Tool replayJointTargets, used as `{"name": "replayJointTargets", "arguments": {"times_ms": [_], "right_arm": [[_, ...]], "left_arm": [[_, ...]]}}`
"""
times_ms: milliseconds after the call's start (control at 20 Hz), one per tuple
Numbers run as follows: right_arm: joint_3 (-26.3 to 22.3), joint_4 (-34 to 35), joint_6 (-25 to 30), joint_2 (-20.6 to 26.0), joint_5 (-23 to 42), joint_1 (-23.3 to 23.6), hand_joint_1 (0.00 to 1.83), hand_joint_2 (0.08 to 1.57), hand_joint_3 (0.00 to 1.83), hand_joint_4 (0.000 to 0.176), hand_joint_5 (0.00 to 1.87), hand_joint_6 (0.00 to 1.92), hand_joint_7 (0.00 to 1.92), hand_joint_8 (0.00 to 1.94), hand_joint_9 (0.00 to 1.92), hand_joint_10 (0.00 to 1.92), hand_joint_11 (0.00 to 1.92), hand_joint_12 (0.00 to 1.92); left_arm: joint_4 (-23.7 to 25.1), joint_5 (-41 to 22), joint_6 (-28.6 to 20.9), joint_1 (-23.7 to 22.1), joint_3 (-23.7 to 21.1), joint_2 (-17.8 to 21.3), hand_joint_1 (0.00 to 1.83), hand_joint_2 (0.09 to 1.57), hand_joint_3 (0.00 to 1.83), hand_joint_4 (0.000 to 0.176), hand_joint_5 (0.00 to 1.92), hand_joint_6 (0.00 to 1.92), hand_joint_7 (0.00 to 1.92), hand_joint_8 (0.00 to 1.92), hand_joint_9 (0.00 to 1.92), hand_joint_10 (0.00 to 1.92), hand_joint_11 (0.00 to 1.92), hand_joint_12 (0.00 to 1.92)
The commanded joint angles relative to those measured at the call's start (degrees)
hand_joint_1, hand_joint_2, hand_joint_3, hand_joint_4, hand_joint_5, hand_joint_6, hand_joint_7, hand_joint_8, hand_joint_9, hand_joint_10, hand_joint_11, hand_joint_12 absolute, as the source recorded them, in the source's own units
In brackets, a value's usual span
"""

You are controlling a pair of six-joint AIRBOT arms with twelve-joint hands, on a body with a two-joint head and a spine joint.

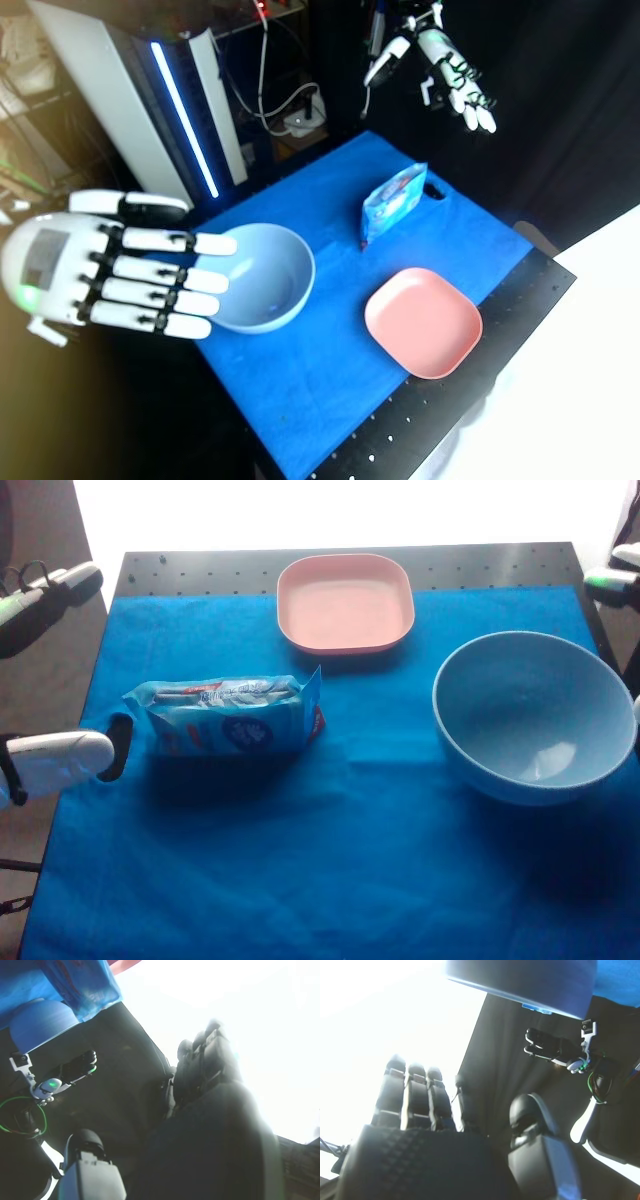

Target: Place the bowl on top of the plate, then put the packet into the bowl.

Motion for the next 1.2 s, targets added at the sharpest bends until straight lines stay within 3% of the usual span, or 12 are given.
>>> {"name": "replayJointTargets", "arguments": {"times_ms": [0,250,350,400,500,550,600,700,750,800,900,1150], "right_arm": [[0.3,1.4,0.2,0.4,6.8,0.4,0.27,1.25,0.01,0.089,0.21,0.01,0.07,0.01,0.06,0.01,0.0,0.22],[0.3,1.0,0.2,0.1,6.8,0.4,0.25,1.16,0.0,0.082,0.23,0.0,0.07,0.0,0.05,0.0,0.01,0.18],[0.2,-0.6,0.8,0.0,6.8,0.9,0.22,1.12,0.0,0.124,0.08,0.0,0.08,0.0,0.06,0.0,0.0,0.04],[0.1,-1.9,1.3,0.0,6.8,1.5,0.22,1.09,0.0,0.126,0.03,0.0,0.08,0.0,0.07,0.01,0.03,0.05],[-0.5,-4.9,1.3,0.0,6.8,2.8,0.29,0.97,0.0,0.081,0.0,0.0,0.05,0.0,0.09,0.0,0.05,0.05],[-0.7,-5.9,1.3,-0.1,6.8,3.1,0.36,0.98,0.0,0.016,0.01,0.0,0.05,0.0,0.08,0.0,0.07,0.05],[-0.8,-6.8,1.5,-0.1,6.8,3.4,0.34,0.99,0.0,0.015,0.0,0.0,0.01,0.0,0.04,0.0,0.06,0.04],[-0.9,-8.0,1.9,-0.1,6.5,3.6,0.48,0.97,0.0,0.065,0.0,0.0,0.0,0.0,0.0,0.0,0.0,0.0],[-0.9,-8.8,2.1,-0.1,5.6,3.9,0.41,0.93,0.0,0.106,0.0,0.0,0.0,0.0,0.0,0.0,0.0,0.0],[-1.0,-9.3,2.1,-0.1,4.7,4.3,0.46,0.88,0.0,0.16,0.0,0.0,0.0,0.0,0.0,0.0,0.0,0.0],[-1.0,-12.0,2.1,-0.3,0.9,5.8,0.47,0.82,0.0,0.175,0.0,0.0,0.0,0.0,0.0,0.0,0.02,0.01],[0.2,-18.5,2.2,-1.0,-9.7,10.1,0.44,0.89,0.01,0.176,0.0,0.0,0.0,0.0,0.0,0.0,0.0,0.0]], "left_arm": [[-0.6,-6.8,-0.4,-0.5,0.4,-0.2,0.36,0.97,0.02,0.176,0.04,0.0,0.02,0.0,0.0,0.0,0.0,0.0],[-0.5,-6.5,-0.4,-0.5,0.4,-0.3,0.38,0.97,0.01,0.176,0.05,0.0,0.03,0.0,0.0,0.0,0.0,0.0],[-0.5,-6.5,-0.4,-0.5,0.5,-0.4,0.37,0.97,0.01,0.176,0.04,0.0,0.02,0.0,0.0,0.0,0.0,0.0],[-0.5,-6.5,-0.4,-0.5,0.5,-0.4,0.38,0.97,0.0,0.176,0.05,0.0,0.02,0.0,0.0,0.0,0.0,0.0],[-0.6,-6.5,-0.4,-0.5,0.5,-0.5,0.44,0.96,0.0,0.176,0.06,0.01,0.01,0.0,0.0,0.0,0.0,0.0],[-0.6,-6.5,-0.4,-0.5,0.5,-0.6,0.44,0.95,0.0,0.176,0.05,0.0,0.01,0.0,0.0,0.0,0.0,0.0],[-0.6,-6.5,-0.4,-0.5,0.5,-0.7,0.41,0.96,0.0,0.176,0.05,0.0,0.02,0.0,0.0,0.0,0.0,0.0],[-0.6,-6.5,-0.6,-0.5,0.5,-0.7,0.45,0.93,0.0,0.176,0.05,0.0,0.02,0.0,0.0,0.0,0.0,0.0],[-0.6,-6.5,-0.6,-0.5,0.5,-0.6,0.46,0.92,0.0,0.176,0.04,0.0,0.01,0.0,0.0,0.0,0.0,0.0],[-0.6,-6.5,-0.6,-0.5,0.5,-0.6,0.54,0.89,0.0,0.176,0.03,0.0,0.0,0.0,0.0,0.0,0.0,0.0],[-0.6,-6.8,-0.6,-0.5,0.5,-0.5,0.59,0.84,0.0,0.176,0.01,0.0,0.0,0.0,0.0,0.0,0.0,0.0],[-0.5,-6.8,-0.6,-0.5,0.5,-0.5,0.58,0.81,0.0,0.176,0.0,0.0,0.0,0.0,0.0,0.0,0.0,0.0]]}}
